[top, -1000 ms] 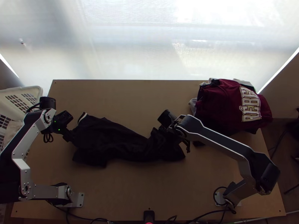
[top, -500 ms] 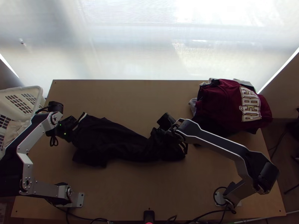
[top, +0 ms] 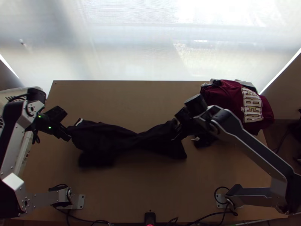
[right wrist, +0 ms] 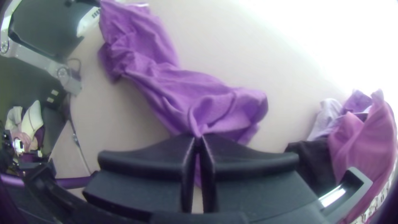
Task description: Fold the t-shirt
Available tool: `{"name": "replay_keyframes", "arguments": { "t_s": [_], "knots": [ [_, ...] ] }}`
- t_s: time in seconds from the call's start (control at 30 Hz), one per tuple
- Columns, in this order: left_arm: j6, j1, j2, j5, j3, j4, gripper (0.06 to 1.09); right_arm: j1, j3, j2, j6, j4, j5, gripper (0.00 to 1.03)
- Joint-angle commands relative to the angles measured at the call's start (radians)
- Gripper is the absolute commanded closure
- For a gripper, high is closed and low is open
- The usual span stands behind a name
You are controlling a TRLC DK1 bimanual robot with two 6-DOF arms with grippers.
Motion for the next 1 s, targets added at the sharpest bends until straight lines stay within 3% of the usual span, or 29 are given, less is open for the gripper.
{"name": "replay_keyframes", "arguments": {
  "t_s": [0.0,0.2,0.33,0.47,0.7,0.97],
  "knots": [
    [-0.041,-0.003,-0.049,0.027,0.264,-0.092,1.05,-0.133,0.14,-0.098,-0.024,-0.069,-0.006,1.0],
    [-0.211,0.034,0.003,0.077,0.606,-0.069,1.05,-0.213,0.298,-0.138,-0.016,-0.076,0.001,1.0],
    [-0.276,0.076,0.025,0.085,0.744,-0.05,1.05,-0.26,0.416,-0.146,0.001,-0.076,0.065,1.0],
    [-0.279,0.1,0.006,0.083,0.749,-0.071,1.05,-0.308,0.454,-0.144,0.014,-0.108,0.074,1.0],
    [-0.185,0.102,-0.147,0.076,0.621,-0.094,1.05,-0.222,0.207,-0.264,-0.007,-0.203,0.013,1.0],
    [-0.165,0.108,-0.245,0.079,0.514,-0.091,1.05,-0.199,0.166,-0.341,-0.027,-0.315,-0.012,1.0]
  ]
}}
